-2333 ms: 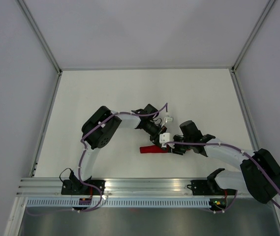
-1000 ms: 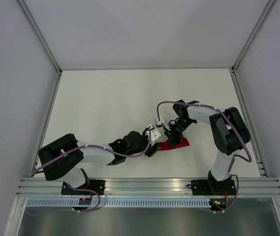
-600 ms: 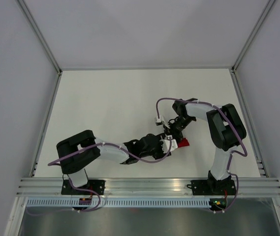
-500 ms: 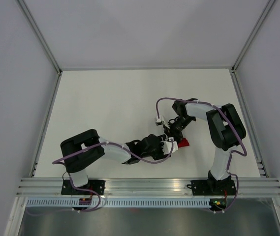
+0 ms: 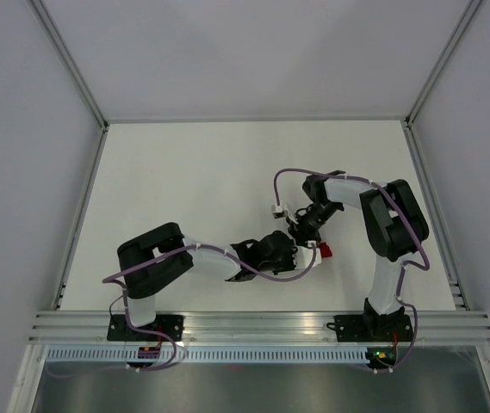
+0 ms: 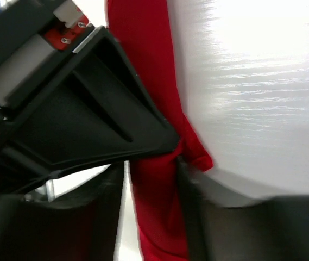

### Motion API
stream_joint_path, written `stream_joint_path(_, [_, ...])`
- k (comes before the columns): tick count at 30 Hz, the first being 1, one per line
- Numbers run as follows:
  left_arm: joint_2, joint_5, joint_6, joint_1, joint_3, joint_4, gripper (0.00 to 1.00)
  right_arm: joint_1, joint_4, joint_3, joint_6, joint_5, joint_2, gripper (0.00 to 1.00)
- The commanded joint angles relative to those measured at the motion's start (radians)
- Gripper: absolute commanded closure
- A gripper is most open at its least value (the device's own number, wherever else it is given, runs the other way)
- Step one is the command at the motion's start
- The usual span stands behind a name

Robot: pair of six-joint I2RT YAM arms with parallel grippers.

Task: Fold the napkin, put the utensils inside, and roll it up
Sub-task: Roll the napkin with the utensil

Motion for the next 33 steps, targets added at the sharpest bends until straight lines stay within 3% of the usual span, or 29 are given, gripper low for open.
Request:
stream_joint_path(1, [0.061, 0.081, -0.04, 0.007, 0.023, -0.153, 0.89, 0.001, 0.061, 0.004, -0.044, 0.082, 0.045, 0.45])
stream_joint_path(4, [0.072, 0.11, -0.08, 0.018, 0.038, -0.191, 0.93, -0.015, 0.049, 0.032, -0.031, 0.071, 0.023, 0.32])
stream_joint_path(10, [0.082, 0.184, -0.238, 0.071, 0.052, -0.196, 0.95, -0.09, 0.115, 0.114, 0.136, 0.074, -0.046, 0.21])
stream_joint_path(11, [0.084, 0.184, -0.256, 0.075, 0.049, -0.186, 0.95, -0.105, 0.164, 0.122, 0.178, 0.084, -0.067, 0.1])
stream_joint_path(20, [0.17, 0.086, -0.452, 0.101, 0.116, -0.214, 0.94, -0.298, 0.305, 0.17, 0.491, 0.115, -0.23, 0.06])
stream_joint_path(27, [0.26, -0.04, -0.665, 0.13, 0.234, -0.309, 0.93, -0.49, 0.267, 0.132, 0.535, 0.141, -0.395, 0.05])
stream_joint_path(33, [0.288, -0.114, -0.86, 0.191, 0.291, -0.357, 0.91, -0.578, 0.244, 0.041, 0.528, 0.166, -0.541, 0.03])
